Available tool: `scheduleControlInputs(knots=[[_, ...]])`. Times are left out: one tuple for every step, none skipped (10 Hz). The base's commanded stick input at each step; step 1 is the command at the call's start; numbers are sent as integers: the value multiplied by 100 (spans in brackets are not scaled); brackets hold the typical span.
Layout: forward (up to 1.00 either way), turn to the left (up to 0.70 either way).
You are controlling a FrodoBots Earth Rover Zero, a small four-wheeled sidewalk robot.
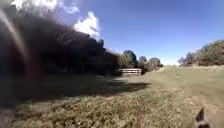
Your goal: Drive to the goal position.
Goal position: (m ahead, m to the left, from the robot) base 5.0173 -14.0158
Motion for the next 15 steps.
scheduleControlInputs(knots=[[70, 0], [70, 0], [70, 0], [70, -8], [70, -24], [70, -35], [70, -35], [70, -35], [70, -35], [70, -35], [70, -35], [70, -35], [70, -35], [70, -35], [70, 0]])
